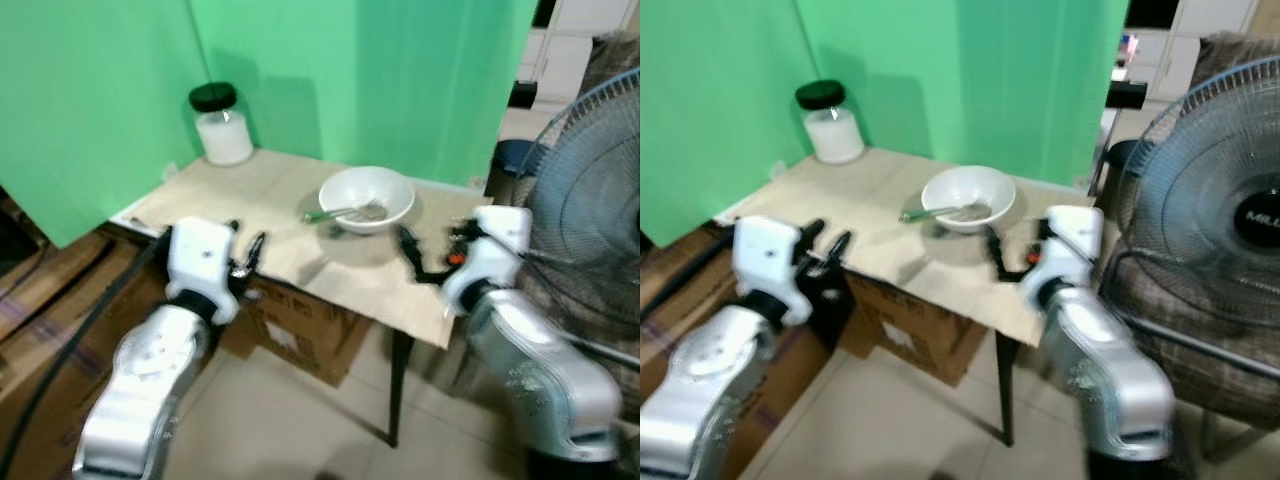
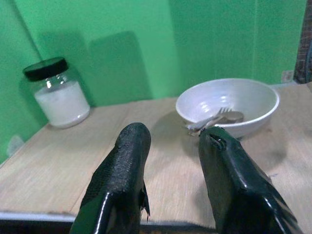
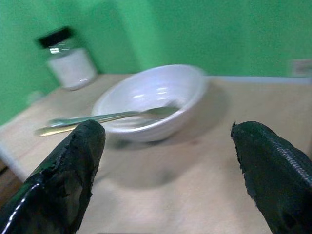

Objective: Setting the table

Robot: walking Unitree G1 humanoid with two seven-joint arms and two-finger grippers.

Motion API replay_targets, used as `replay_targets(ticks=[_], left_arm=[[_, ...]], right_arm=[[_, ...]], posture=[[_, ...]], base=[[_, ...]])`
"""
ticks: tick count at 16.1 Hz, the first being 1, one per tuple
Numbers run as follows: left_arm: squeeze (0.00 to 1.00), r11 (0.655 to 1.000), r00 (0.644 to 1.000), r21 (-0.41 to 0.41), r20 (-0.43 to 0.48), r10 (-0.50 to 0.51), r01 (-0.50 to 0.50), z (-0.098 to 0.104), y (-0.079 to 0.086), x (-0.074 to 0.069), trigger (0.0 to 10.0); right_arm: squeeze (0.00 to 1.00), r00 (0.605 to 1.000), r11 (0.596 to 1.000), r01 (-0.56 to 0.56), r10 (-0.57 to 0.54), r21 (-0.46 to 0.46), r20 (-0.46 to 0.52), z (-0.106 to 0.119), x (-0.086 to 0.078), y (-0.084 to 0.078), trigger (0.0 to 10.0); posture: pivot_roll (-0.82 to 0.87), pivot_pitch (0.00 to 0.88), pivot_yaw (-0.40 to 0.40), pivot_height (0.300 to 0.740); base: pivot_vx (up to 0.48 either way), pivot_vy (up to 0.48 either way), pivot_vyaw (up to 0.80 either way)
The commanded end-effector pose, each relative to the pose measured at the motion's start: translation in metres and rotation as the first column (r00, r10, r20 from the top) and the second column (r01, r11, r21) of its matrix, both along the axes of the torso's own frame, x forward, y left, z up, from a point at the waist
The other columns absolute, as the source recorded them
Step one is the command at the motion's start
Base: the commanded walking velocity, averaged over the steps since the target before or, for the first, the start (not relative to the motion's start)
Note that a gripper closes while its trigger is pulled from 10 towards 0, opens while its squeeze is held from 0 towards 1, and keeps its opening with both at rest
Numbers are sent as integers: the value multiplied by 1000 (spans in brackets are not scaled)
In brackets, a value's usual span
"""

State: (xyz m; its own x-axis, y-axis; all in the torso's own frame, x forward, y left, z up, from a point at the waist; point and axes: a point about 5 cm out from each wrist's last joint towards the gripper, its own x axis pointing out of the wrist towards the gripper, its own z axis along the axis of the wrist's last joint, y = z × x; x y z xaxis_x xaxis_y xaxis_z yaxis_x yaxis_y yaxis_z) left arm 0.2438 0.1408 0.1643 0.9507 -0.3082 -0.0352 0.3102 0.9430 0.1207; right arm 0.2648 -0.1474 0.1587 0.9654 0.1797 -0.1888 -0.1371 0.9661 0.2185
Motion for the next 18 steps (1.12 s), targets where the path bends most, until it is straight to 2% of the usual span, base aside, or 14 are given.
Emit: replay_targets(ticks=[1,7,11,18], left_arm=[[0,1000,1000,19,1,24,-24,1,9,0,10000],[0,1000,1000,20,5,6,-6,1,7,2,10000],[0,1000,1000,19,2,2,-2,0,7,2,10000],[0,1000,1000,28,7,1,-1,1,8,3,10000]], right_arm=[[0,999,998,-52,52,35,-7,4,1,13,10000],[0,997,998,-71,71,2,17,7,1,13,10000],[0,997,997,-74,74,-1,15,9,4,15,10000],[0,999,999,-35,35,9,-3,6,10,14,10000]], posture=[[21,0,109,740],[13,0,110,740],[17,0,100,740],[24,0,102,740]], base=[[285,0,0],[282,0,0],[283,0,-683],[283,0,0]])
